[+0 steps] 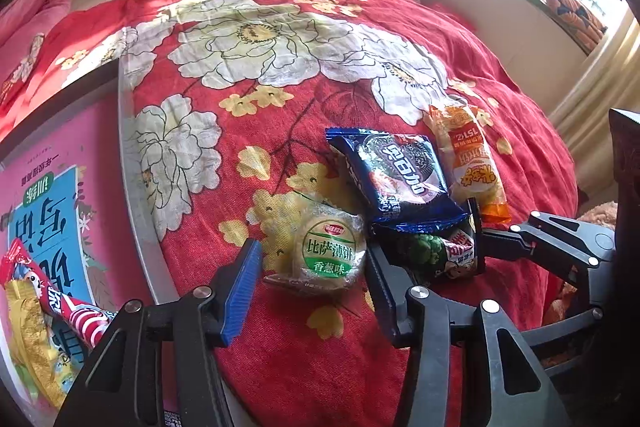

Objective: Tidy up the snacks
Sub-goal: 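Close right tool on the dark green snack bag while left tool grasps the round pastry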

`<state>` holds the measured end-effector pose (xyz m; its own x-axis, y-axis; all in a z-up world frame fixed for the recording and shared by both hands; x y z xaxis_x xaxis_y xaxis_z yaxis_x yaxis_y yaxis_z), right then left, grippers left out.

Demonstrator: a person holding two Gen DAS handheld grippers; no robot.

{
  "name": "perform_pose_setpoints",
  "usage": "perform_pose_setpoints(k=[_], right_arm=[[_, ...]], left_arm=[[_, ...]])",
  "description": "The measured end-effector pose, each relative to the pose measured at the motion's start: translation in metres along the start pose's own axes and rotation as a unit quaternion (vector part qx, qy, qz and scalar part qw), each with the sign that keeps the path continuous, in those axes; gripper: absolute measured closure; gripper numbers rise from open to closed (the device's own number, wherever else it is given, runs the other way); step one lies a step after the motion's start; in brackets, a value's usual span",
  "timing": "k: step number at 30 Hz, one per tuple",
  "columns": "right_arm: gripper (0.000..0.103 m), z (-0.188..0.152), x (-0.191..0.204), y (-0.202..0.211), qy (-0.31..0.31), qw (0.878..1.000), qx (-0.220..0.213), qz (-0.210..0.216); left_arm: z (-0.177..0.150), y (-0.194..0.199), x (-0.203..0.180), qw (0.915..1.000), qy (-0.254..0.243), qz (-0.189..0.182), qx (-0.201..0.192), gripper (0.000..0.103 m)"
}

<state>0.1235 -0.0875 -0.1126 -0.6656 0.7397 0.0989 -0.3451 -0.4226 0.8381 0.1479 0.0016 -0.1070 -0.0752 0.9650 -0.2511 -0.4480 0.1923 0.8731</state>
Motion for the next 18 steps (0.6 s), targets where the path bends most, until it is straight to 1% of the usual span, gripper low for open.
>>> perform_pose_setpoints(k=[2, 3, 6, 7, 8, 10, 11, 13, 18], right_arm=[[0.046, 0.003, 0.002, -0.005, 0.009, 1.000, 0.000, -0.003], [0.047, 0.004, 0.003, -0.007, 0.013, 1.000, -0.001, -0.005], [0.052, 0.007, 0.006, -0.010, 0.027, 1.000, -0.005, -0.011], [0.056, 0.007, 0.006, -0.010, 0.029, 0.999, -0.007, -0.011], [0.058, 0.007, 0.007, -0.009, 0.031, 0.999, -0.008, -0.011], [0.059, 0.008, 0.008, -0.008, 0.034, 0.999, -0.011, -0.012], [0.060, 0.008, 0.008, -0.007, 0.035, 0.999, -0.012, -0.008], [0.067, 0.009, 0.008, -0.004, 0.034, 0.999, -0.017, -0.005], [0.070, 0.008, 0.009, 0.004, 0.018, 0.999, -0.026, 0.023]], left_arm=[[0.001, 0.000, 0.000, 1.0000, -0.001, -0.003, 0.002, 0.052], [0.001, -0.001, 0.000, 1.0000, -0.001, -0.001, 0.002, 0.054], [0.002, 0.001, 0.003, 1.0000, 0.006, -0.005, -0.001, 0.057], [0.002, 0.002, 0.004, 0.9999, 0.009, -0.009, -0.002, 0.058], [0.002, 0.003, 0.005, 0.9998, 0.013, -0.014, -0.002, 0.059], [0.003, 0.005, 0.007, 0.9993, 0.026, -0.027, -0.002, 0.060], [0.003, 0.007, 0.008, 0.9990, 0.031, -0.032, -0.003, 0.061], [0.001, 0.011, 0.009, 0.9986, 0.036, -0.038, -0.005, 0.062], [-0.003, 0.027, 0.009, 0.9978, 0.042, -0.050, -0.016, 0.062]])
Point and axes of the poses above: each gripper's, at about its wrist camera, not at the fingertips, and y roughly against the way its jaws point, x to its left, z to its top, the point moved 4 cm from there along -y, roughly the way its jaws point, and after that the axes turned 14 degrees about y, right-handed, at the moved point
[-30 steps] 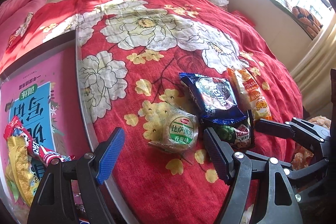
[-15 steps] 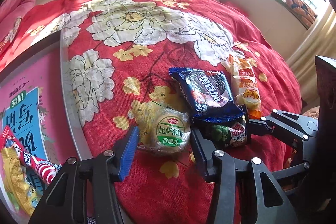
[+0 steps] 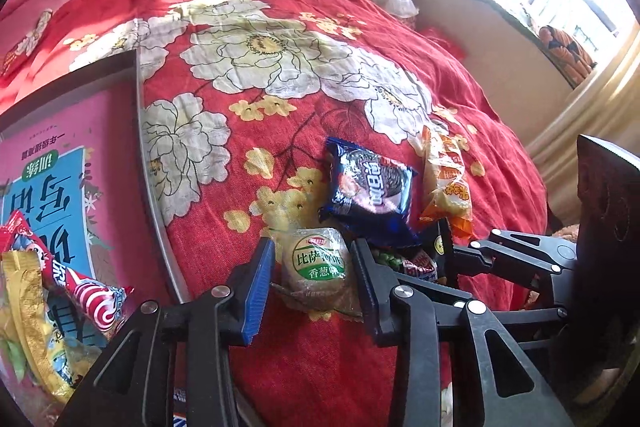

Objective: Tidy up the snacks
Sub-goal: 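Close right tool on the dark green snack bag while left tool grasps the round pastry, then lift and carry the dark snack bag to the tray with right tool while left tool carries the pastry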

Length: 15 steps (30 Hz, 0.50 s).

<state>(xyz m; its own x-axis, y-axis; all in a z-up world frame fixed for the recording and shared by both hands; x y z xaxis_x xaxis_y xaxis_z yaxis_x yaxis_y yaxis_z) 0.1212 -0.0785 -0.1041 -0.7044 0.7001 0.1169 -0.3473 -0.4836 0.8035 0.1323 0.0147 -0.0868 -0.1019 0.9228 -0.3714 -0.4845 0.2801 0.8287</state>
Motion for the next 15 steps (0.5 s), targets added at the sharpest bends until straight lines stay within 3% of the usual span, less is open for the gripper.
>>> perform_pose_setpoints(k=[15], right_arm=[[0.071, 0.007, 0.016, 0.037, -0.022, 0.996, -0.061, 0.066]], left_arm=[[-0.002, 0.063, 0.020, 0.9980, 0.027, 0.009, -0.056, 0.062]])
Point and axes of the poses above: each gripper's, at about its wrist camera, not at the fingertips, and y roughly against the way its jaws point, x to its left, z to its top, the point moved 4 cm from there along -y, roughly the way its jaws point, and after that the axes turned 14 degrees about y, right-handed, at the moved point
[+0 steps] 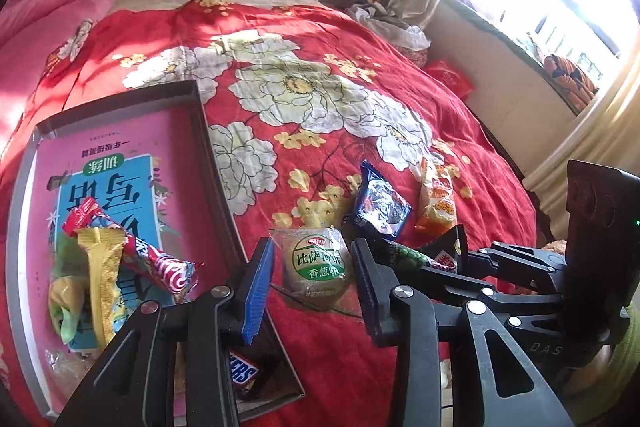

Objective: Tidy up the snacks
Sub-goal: 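Lift and carry the dark snack bag to the tray with right tool while left tool carries the pastry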

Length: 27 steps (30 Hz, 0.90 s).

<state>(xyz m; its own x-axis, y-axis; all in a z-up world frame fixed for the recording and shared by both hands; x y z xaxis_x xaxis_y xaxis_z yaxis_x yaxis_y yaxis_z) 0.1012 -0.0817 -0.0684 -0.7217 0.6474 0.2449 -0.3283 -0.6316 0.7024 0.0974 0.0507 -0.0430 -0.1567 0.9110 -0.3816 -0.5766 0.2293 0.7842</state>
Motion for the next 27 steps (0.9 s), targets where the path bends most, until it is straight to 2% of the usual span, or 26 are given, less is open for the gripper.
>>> perform_pose_setpoints(k=[13, 27], right_arm=[[0.071, 0.018, 0.042, -0.001, 0.035, 0.998, -0.029, 0.046], [0.071, 0.023, 0.066, -0.005, 0.057, 0.996, -0.032, 0.058]], left_arm=[[0.011, 0.046, 0.049, 0.9974, 0.051, 0.021, -0.046, 0.062], [0.014, 0.091, 0.100, 0.9894, 0.099, 0.050, -0.094, 0.062]])
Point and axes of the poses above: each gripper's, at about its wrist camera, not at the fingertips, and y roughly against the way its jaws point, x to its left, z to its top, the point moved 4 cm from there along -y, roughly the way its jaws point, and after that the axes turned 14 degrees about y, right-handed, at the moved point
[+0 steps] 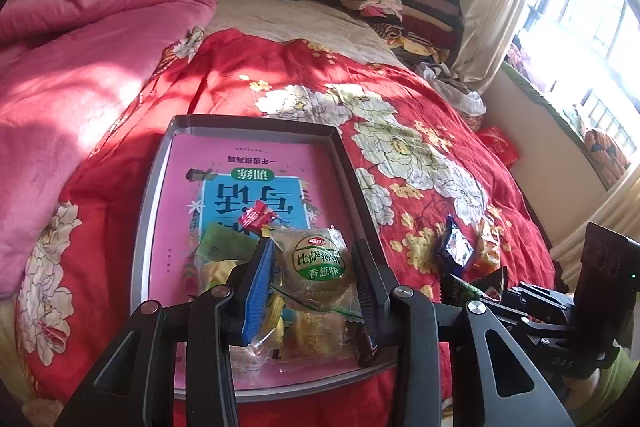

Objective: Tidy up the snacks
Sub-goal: 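Lift and carry the dark snack bag to the tray with right tool while left tool carries the pastry, then lower the snack bag onto the tray and open right tool while left tool releases the pastry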

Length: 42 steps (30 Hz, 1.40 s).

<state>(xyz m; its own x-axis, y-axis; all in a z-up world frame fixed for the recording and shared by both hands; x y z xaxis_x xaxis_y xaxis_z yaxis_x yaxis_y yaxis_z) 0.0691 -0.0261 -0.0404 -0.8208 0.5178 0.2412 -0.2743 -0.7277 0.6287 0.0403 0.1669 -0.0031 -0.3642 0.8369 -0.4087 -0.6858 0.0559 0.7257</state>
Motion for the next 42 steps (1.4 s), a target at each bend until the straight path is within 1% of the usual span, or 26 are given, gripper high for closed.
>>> perform_pose_setpoints(k=[12, 20, 23, 25, 32, 42], right_arm=[[0.071, 0.011, 0.026, -0.019, 0.034, 0.999, 0.003, 0.025], [0.071, 0.017, 0.041, -0.033, 0.053, 0.998, 0.009, 0.038], [0.071, 0.017, 0.048, -0.038, 0.060, 0.997, 0.013, 0.042], [0.071, 0.017, 0.051, -0.041, 0.067, 0.997, 0.015, 0.043], [0.071, 0.011, 0.054, -0.052, 0.075, 0.996, 0.030, 0.043], [0.071, 0.008, 0.052, -0.061, 0.078, 0.995, 0.036, 0.044]], left_arm=[[0.000, 0.023, 0.053, 0.9982, 0.044, 0.038, -0.016, 0.062], [-0.002, 0.028, 0.081, 0.9958, 0.067, 0.060, -0.018, 0.062], [-0.002, 0.028, 0.086, 0.9950, 0.063, 0.074, -0.023, 0.062], [-0.002, 0.026, 0.089, 0.9948, 0.067, 0.073, -0.025, 0.062], [-0.007, 0.008, 0.097, 0.9935, 0.074, 0.086, -0.003, 0.062], [-0.012, -0.009, 0.100, 0.9927, 0.068, 0.099, 0.013, 0.062]])
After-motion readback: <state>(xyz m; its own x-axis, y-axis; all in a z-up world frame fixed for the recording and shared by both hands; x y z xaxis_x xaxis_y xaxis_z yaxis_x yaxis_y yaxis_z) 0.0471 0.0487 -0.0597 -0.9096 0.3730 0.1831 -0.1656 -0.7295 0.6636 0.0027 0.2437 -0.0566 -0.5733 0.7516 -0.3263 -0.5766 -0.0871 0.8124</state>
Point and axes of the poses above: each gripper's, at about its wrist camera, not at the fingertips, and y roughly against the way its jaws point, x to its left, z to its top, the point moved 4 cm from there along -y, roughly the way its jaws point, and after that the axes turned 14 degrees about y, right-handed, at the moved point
